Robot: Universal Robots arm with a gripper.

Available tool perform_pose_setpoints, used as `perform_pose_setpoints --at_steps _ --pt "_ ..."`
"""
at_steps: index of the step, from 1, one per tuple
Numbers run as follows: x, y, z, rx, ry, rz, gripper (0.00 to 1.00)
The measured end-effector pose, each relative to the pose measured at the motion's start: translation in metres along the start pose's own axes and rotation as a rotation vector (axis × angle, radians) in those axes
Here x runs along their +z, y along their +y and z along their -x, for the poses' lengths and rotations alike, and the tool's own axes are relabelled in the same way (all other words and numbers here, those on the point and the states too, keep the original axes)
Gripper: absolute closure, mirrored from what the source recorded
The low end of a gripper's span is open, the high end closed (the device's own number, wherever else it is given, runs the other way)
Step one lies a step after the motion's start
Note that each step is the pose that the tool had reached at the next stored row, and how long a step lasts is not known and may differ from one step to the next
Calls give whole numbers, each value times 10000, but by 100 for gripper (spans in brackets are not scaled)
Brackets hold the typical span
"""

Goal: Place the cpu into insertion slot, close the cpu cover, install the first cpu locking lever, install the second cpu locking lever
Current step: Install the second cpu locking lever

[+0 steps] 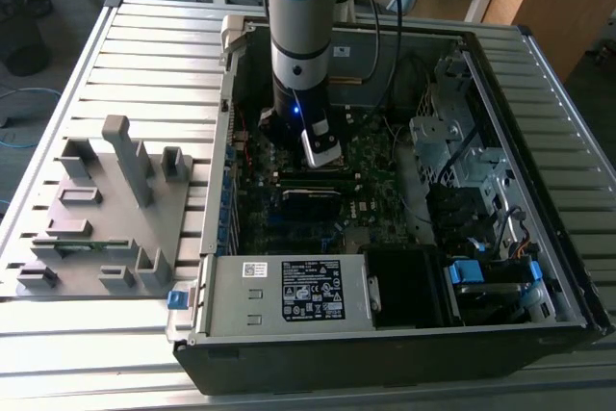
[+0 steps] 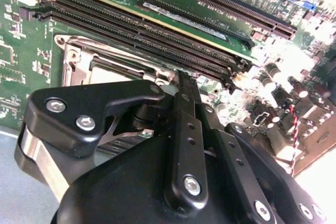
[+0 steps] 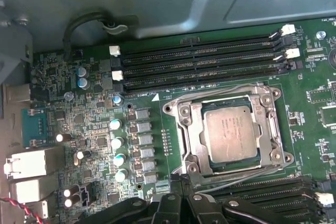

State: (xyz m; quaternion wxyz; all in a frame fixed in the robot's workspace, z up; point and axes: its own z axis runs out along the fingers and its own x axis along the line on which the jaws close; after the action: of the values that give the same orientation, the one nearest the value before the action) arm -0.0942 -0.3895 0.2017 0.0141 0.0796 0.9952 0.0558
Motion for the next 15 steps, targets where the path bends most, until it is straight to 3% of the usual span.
perform_pose_setpoints --at_steps 10,15 --pt "-7 -65 10 0 -2 -9 90" --pt "4 -75 11 3 15 91 90"
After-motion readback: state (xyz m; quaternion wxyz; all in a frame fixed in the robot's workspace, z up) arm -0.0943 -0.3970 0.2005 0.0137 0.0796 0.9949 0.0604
